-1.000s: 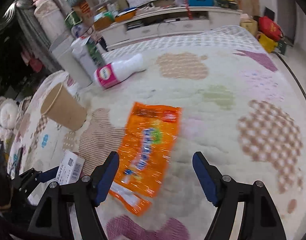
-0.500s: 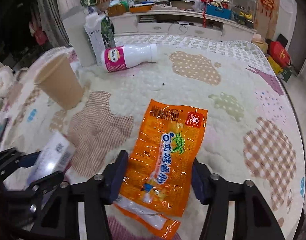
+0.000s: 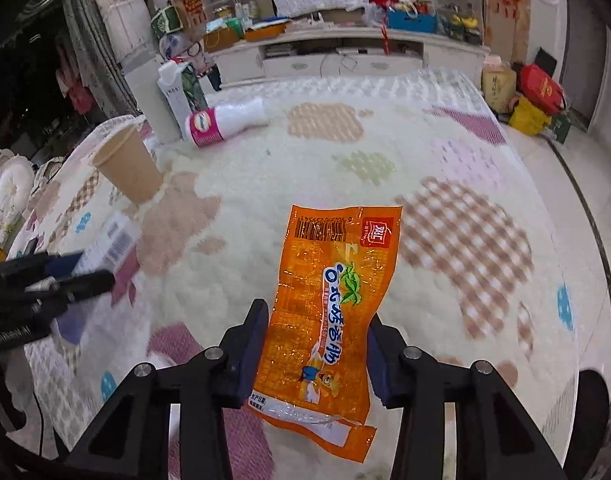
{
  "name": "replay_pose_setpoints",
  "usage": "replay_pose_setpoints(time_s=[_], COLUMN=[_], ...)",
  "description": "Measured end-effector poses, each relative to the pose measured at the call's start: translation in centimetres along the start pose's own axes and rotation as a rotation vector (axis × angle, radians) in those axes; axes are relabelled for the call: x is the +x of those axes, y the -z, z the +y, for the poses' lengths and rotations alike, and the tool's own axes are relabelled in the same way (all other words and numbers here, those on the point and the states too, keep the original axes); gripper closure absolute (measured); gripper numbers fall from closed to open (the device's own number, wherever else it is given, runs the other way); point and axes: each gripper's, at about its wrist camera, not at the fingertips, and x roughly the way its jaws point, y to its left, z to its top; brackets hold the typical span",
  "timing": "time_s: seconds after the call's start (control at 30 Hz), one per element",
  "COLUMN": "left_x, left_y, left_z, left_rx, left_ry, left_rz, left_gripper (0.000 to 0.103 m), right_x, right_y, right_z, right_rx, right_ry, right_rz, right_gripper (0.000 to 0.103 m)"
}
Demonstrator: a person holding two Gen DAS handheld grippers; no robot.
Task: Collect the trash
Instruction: 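Carry the medicine box and snack bag with both tools over the black bin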
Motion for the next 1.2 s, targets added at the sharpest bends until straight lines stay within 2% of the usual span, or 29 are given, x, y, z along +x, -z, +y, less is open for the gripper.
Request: replay_pose_setpoints(time_s=[0.03,0.1,0.2,0.27,0.3,0.33,0.37,0.47,0.5,0.53,0.77,1.0,1.03,1.1,1.13,1.2], left_x=[0.0,0.2,0.6,0.6,0.5,0.3,0.1,-0.4,-0.6,-0.6,0.1,0.0,0.1,0.2,0.3,0.3], left_y=[-0.1,-0.3,-0.5,-0.6,-0.7,-0.9,-1.0,-1.4,-1.5,-1.6,-2.3,-2.7,-2.7,-2.6,-2.6,-2.5], left_z=[-0.5,-1.3,-2.2,-2.6,-2.9,-3.0,-3.0,-3.7,-4.0,-4.4,-7.2,-9.7,-9.9,-10.1,-10.1,-10.1], left_rx=[0.006,0.016,0.026,0.032,0.033,0.033,0.032,0.039,0.043,0.047,0.073,0.116,0.116,0.117,0.118,0.116], left_ry=[0.003,0.006,0.008,0.010,0.011,0.014,0.017,0.027,0.030,0.034,0.067,0.077,0.077,0.074,0.070,0.066], left_rz=[-0.002,0.000,0.006,0.005,0.002,-0.003,-0.007,-0.020,-0.024,-0.027,-0.020,-0.025,-0.024,-0.023,-0.022,-0.022], left_gripper=[0.059,0.059,0.059,0.059,0.059,0.059,0.059,0.059,0.059,0.059,0.059,0.059,0.059,0.059,0.059,0.059], right_x=[0.2,0.7,0.9,1.0,1.1,1.1,0.9,0.2,-0.3,-0.7,-2.4,-3.3,-3.2,-3.2,-3.3,-3.4], right_y=[0.4,0.9,1.7,2.2,2.4,2.6,2.7,2.7,2.7,2.8,3.8,4.8,4.9,5.0,5.1,5.2], right_z=[-0.4,-0.8,-0.6,0.2,0.5,0.7,0.7,-0.5,-0.9,-1.2,-3.5,-5.2,-5.3,-5.3,-5.3,-5.1], right_rx=[0.014,0.026,0.043,0.004,-0.013,-0.031,-0.033,0.004,0.012,0.011,0.041,0.070,0.069,0.077,0.086,0.108], right_ry=[0.011,0.028,-0.009,0.030,0.045,0.071,0.083,0.009,0.002,0.011,0.021,-0.022,-0.018,0.003,-0.002,-0.037], right_rz=[0.011,0.033,0.034,0.015,0.010,0.000,-0.007,-0.010,-0.018,-0.023,-0.044,-0.051,-0.046,-0.045,-0.048,-0.055], right_gripper=[0.043,0.041,0.032,0.032,0.034,0.045,0.047,0.058,0.069,0.090,0.091,0.092,0.090,0.059,0.038,0.037])
